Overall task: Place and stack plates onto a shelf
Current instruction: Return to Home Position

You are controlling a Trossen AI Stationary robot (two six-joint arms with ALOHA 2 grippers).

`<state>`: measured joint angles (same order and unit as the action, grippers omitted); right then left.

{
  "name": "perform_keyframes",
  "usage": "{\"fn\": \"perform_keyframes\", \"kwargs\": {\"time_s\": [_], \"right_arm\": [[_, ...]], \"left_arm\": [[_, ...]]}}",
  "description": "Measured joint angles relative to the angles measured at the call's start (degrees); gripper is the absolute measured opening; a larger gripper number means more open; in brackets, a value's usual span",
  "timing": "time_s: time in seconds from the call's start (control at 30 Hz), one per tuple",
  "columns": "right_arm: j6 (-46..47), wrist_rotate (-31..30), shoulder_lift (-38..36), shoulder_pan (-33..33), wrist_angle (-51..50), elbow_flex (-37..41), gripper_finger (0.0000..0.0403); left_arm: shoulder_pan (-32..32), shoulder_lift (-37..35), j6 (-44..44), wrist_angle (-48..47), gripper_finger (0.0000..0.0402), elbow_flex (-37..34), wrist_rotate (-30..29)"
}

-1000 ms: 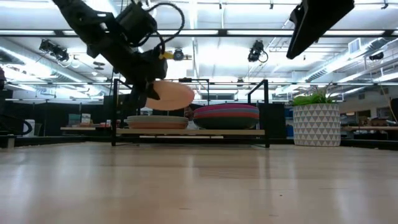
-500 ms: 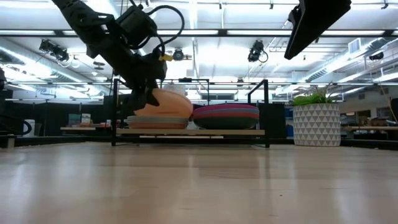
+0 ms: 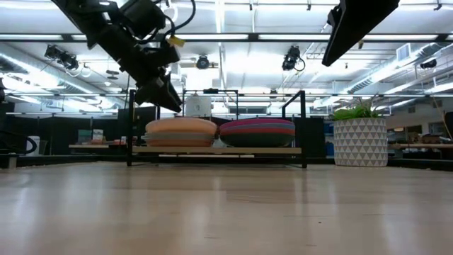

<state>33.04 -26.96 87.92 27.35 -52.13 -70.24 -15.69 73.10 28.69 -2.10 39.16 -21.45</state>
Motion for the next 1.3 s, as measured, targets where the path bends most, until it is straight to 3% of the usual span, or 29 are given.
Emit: {"fn": "perform_keyframes", "kwargs": {"time_s": [0.57, 0.9, 1.3], "right_arm": [[-0.3, -0.1, 0.0, 0.0, -0.6, 0.0, 0.0151], [-0.7, -0.4, -4.6, -0.2, 1.7, 5.2, 0.0151], [-5.1, 2.0, -18.3, -4.9, 19.4, 22.6, 0.0151]], "left_arm": [[-0.8, 6.7, -0.6, 7.2, 0.0182, 0.0, -0.3], [1.0, -2.2, -7.5, 6.1, 0.0163, -0.2, 15.1], [4.1, -12.6, -14.9, 11.2, 0.0141, -8.9, 18.8]]}}
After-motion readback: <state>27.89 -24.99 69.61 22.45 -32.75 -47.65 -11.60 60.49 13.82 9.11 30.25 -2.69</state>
